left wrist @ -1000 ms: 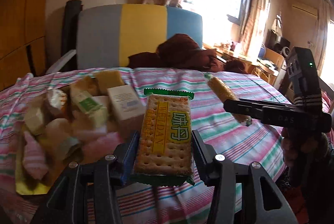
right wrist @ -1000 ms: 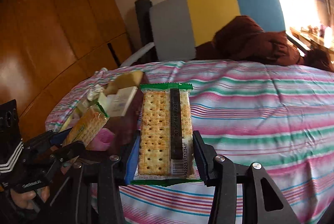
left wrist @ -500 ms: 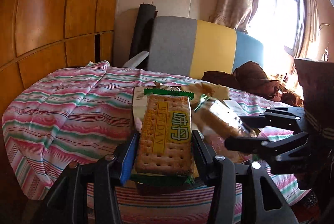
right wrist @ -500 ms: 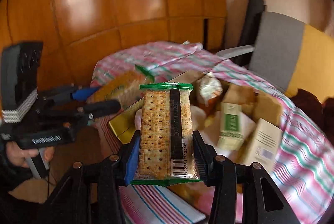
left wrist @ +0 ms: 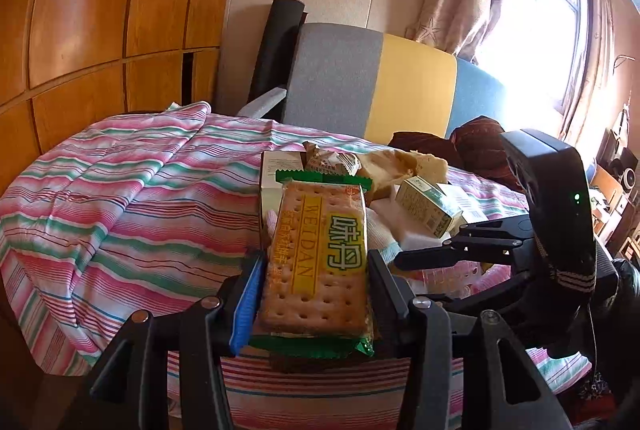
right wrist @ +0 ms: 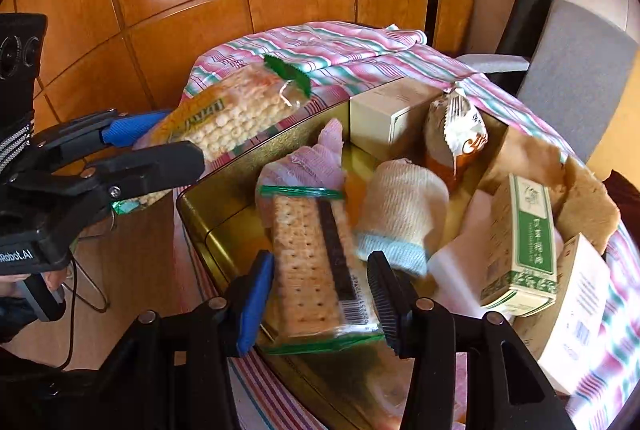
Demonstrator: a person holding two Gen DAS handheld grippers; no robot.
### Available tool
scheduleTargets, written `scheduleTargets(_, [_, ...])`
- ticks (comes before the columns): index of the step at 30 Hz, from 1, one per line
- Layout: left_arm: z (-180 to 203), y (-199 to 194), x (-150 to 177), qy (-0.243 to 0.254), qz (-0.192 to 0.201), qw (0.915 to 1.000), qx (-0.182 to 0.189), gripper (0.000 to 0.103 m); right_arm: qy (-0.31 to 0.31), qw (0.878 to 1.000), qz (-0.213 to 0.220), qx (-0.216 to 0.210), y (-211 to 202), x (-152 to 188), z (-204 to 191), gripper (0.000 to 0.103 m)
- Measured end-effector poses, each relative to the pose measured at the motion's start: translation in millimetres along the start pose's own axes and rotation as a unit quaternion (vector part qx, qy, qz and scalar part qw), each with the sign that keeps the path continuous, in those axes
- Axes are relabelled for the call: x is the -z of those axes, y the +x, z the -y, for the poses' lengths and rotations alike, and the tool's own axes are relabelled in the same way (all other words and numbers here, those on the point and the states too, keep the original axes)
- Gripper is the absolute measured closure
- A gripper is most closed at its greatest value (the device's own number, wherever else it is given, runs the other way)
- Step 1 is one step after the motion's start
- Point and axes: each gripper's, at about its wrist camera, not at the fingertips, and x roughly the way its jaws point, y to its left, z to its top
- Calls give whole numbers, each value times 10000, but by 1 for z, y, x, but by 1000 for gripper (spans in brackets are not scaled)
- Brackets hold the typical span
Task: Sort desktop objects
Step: 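Open the right tool over the tray while the left tool releases its cracker pack there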
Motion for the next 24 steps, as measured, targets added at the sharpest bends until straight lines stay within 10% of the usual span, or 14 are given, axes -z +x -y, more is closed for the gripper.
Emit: scheduleTargets(24, [52,48,5,422,-784,9958,230,50,924,9920,776,361,-51,36,12,51])
